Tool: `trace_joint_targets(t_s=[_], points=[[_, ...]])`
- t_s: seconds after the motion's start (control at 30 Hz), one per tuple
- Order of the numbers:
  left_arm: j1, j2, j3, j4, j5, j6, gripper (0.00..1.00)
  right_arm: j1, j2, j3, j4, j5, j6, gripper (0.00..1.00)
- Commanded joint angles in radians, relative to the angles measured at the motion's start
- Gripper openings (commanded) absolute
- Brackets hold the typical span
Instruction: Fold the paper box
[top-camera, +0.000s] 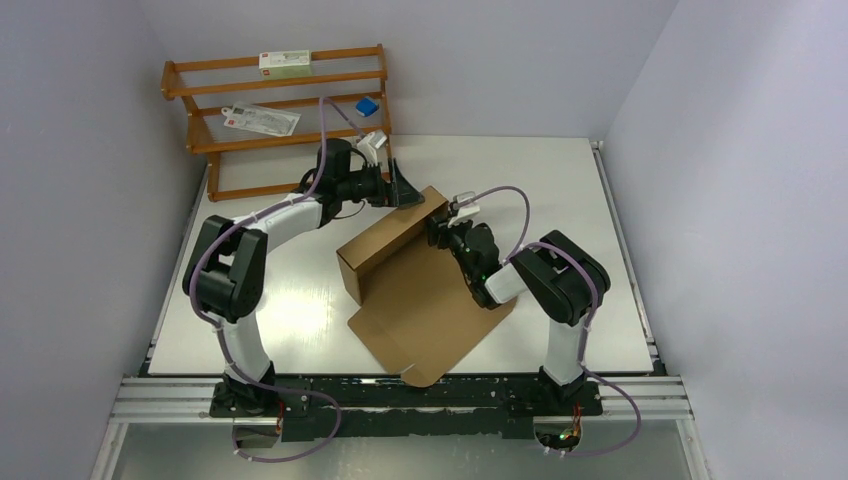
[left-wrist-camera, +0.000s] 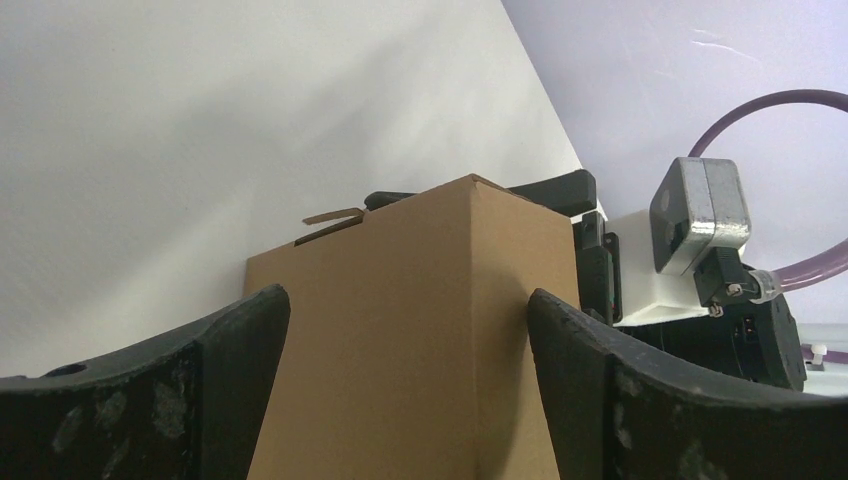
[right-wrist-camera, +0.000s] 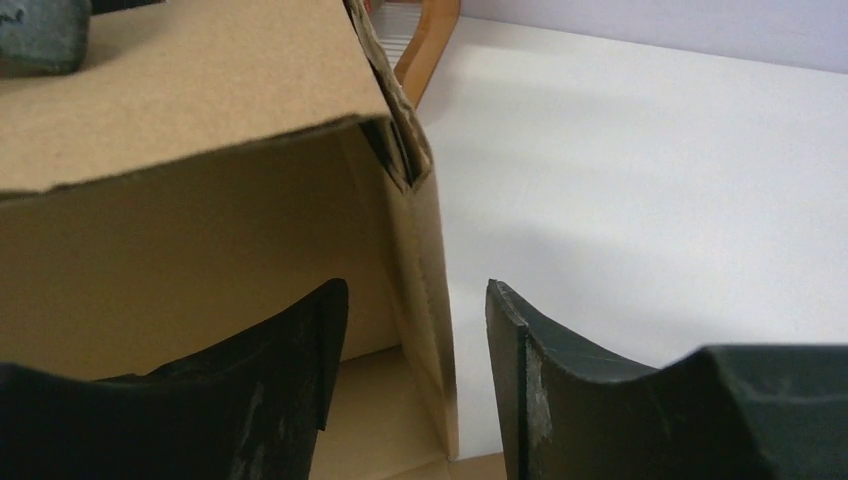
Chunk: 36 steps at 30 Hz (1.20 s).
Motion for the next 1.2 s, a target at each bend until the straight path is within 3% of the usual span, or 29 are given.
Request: trace_joint_targets(t_s=[0.0,0.33,0.5,0.9,1.17], points=[[0.002,0.028,0.012,0.070,0.055,-0.025,0.93,-0.011,0.021,0.030,0.048,-0.001,-0.014,0.55],[-0.002,0.027,-0.057,0.251,0.137,-0.145,0.92,-0.011,0.022,0.036,0.028,0.053,-0.014,0.35],[-0.012,-0.009,-0.084,0.254,0.133,-0.146,0.91,-0.010,0.012,0.036,0.004,0.119,0.006,0.24],[-0.063,-0.087,-0.217,0.394,0.162,-0.239,0.91,-0.009,-0.005,0.059,-0.086,0.269,0.073,0.23],[-0.064,-0.125,-0.201,0.238,0.113,-0.129,0.90,-0.009,-0.002,0.056,-0.064,0.188,0.054,0.34]])
